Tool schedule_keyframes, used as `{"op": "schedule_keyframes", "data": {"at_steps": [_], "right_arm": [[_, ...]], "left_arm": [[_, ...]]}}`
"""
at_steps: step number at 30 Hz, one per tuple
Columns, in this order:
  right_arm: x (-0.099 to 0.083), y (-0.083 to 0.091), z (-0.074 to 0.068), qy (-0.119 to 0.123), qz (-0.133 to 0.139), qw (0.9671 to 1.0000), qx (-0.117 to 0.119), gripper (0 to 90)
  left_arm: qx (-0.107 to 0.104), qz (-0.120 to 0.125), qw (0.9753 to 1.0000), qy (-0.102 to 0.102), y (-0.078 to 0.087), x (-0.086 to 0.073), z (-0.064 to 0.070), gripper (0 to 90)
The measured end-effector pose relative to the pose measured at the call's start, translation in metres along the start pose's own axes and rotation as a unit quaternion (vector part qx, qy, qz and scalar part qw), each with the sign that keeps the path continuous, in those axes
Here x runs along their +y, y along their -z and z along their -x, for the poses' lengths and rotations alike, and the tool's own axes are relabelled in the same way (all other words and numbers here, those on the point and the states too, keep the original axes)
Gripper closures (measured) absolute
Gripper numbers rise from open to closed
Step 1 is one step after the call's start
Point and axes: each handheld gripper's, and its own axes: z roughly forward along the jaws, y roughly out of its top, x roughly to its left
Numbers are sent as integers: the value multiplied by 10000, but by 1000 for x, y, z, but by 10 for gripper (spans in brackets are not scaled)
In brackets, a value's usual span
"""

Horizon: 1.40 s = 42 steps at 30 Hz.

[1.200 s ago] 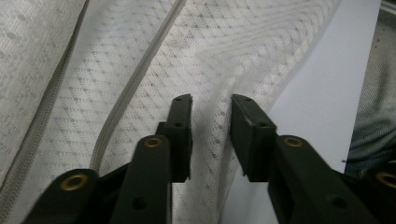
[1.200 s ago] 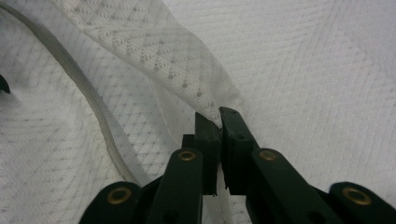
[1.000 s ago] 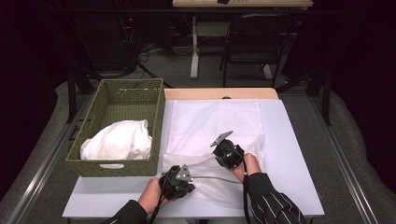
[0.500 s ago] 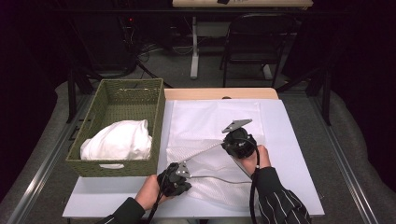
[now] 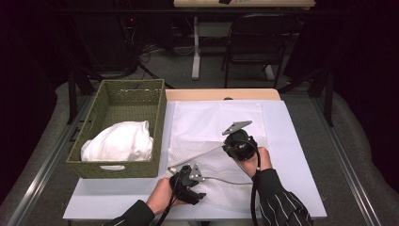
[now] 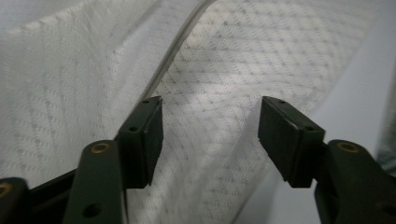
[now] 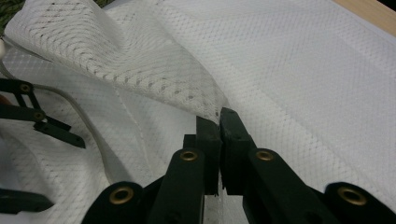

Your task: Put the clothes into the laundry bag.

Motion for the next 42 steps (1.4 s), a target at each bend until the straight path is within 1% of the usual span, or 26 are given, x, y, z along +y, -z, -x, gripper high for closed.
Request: {"op": "schedule_keyframes", "data": {"at_steps": [2,3,4,5,6,7,8,9,12,14,16,17,20,22,23,24,27,28,32,33,36,37,39,40,41,42], "right_arm": [[-1,0,1,-24,-3,10000,9,882],[-1,0,1,-45,-7,10000,13,882],[-1,0,2,-64,-11,10000,23,883],[-1,0,2,-107,-10,9999,25,883],[-1,0,2,-95,-2,10000,26,884],[-1,0,2,-91,-5,10000,22,884],[-1,0,2,-94,3,10000,14,885],[-1,1,2,-86,5,10000,21,885],[0,4,3,-97,42,9999,20,885],[0,5,4,-91,65,9999,1,885],[0,6,4,-109,64,9999,-15,886],[0,7,4,-108,65,9999,-26,886],[0,9,4,-67,106,9999,-60,886],[2,13,3,-43,161,9998,-74,886],[4,18,1,-42,237,9997,-63,886],[4,18,1,-42,237,9997,-63,886],[7,23,-1,17,331,9994,-77,886],[8,24,-2,18,344,9994,-78,886],[9,26,-4,29,418,9991,-37,886],[9,27,-5,56,405,9992,-19,886],[9,27,-5,39,424,9991,19,886],[9,27,-4,41,430,9991,26,886],[7,24,-3,22,367,9993,44,886],[7,23,-3,50,347,9994,38,886],[6,22,-3,25,305,9995,35,886],[5,21,-2,48,303,9995,46,886]], "left_arm": [[18,101,9999,46,-1,1,-2,514],[24,147,9999,40,-1,0,-2,576],[62,169,9998,-20,-2,1,-2,625],[-3,189,9998,-60,-2,1,-2,657],[8,203,9998,-68,-2,1,-1,726],[26,216,9997,-88,-3,2,0,766],[1,216,9997,-92,-3,2,0,831],[-10,220,9997,-83,-4,2,0,872],[-67,208,9998,13,-3,2,-2,897],[-155,173,9997,-2,-2,3,-2,900],[-299,154,9994,37,0,3,-1,900],[-394,115,9992,26,1,3,0,900],[-529,40,9986,-32,5,3,5,900],[-533,11,9986,-59,7,3,6,900],[-534,-10,9986,-40,8,2,4,900],[-513,-9,9987,-20,8,2,2,900],[-521,-29,9986,93,8,1,-3,898],[-556,-47,9984,130,7,1,-4,898],[-562,-123,9983,127,6,1,-5,894],[-566,-128,9982,132,5,1,-5,893],[-581,-137,9981,151,4,1,-7,888],[-580,-159,9981,126,4,1,-7,876],[-665,-173,9976,44,6,1,-7,787],[-735,-242,9970,-3,7,1,-7,702],[-779,-299,9965,-35,10,1,-7,631],[-859,-283,9958,-120,13,0,-7,600]]}}
